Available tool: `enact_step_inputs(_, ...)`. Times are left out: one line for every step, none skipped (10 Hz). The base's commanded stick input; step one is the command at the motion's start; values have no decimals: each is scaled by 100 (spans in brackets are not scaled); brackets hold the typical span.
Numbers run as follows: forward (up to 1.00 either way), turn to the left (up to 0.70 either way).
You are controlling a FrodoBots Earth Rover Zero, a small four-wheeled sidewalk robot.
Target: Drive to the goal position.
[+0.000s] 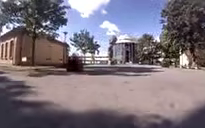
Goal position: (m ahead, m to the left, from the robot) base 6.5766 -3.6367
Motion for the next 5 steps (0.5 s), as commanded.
enact_step_inputs(100,0)
enact_step_inputs(100,0)
enact_step_inputs(100,0)
enact_step_inputs(100,0)
enact_step_inputs(100,0)
